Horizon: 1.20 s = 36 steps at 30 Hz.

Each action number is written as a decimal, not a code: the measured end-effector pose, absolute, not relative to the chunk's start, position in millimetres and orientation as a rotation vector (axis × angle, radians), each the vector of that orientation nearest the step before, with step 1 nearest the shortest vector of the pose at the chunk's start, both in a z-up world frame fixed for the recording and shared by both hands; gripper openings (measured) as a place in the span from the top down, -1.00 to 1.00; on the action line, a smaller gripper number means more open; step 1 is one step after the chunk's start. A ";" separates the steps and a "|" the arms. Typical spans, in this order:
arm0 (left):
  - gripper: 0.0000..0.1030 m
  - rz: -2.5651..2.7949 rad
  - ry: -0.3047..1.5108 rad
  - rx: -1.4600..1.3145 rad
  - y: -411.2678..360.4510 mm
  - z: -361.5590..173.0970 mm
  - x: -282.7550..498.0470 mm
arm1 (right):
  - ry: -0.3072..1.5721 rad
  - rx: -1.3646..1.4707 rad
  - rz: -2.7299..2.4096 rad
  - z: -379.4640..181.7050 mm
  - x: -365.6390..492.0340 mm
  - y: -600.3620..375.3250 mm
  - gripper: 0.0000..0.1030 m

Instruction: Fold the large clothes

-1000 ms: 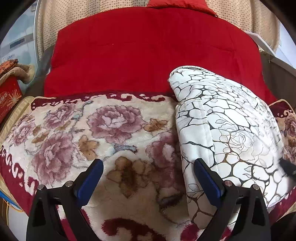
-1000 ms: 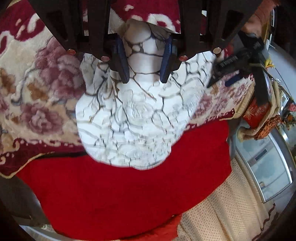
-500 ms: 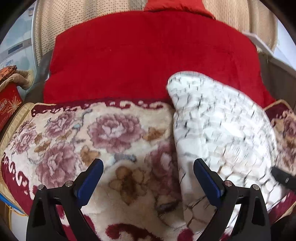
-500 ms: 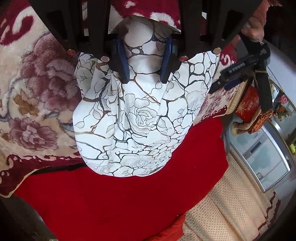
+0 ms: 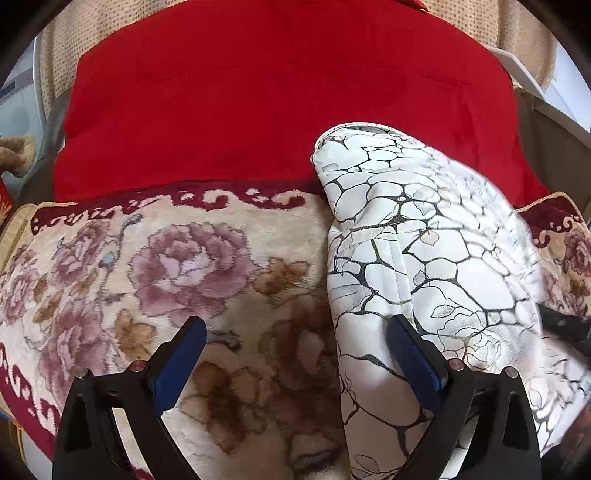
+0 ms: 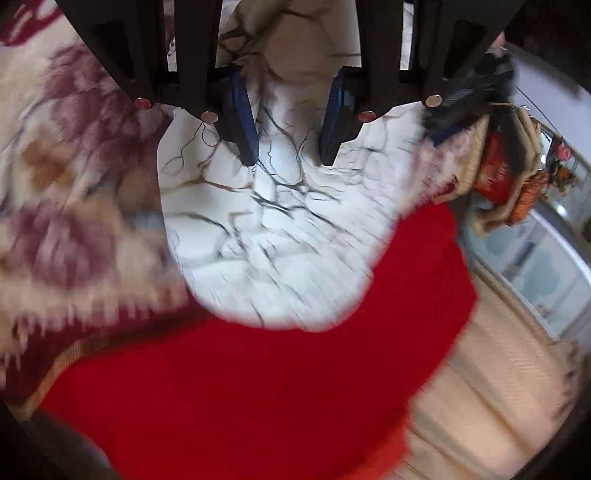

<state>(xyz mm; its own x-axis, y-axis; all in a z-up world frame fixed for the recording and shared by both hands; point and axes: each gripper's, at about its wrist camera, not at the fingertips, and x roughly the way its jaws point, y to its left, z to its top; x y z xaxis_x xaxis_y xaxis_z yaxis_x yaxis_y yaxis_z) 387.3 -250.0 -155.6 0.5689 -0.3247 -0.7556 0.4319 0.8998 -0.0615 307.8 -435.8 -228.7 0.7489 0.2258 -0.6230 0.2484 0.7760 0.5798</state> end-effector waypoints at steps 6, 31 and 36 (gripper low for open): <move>-0.90 -0.440 0.811 0.124 -238.0 -136.0 375.0 | 0.636 0.705 0.007 -210.0 289.0 -438.0 0.25; -0.90 -0.460 0.800 0.184 -256.6 -145.6 381.7 | 0.643 0.656 -0.061 -177.2 321.8 -453.8 0.23; -0.91 -0.472 0.815 0.218 -268.5 -153.7 383.4 | 0.810 0.728 -0.040 -229.8 355.7 -469.3 0.24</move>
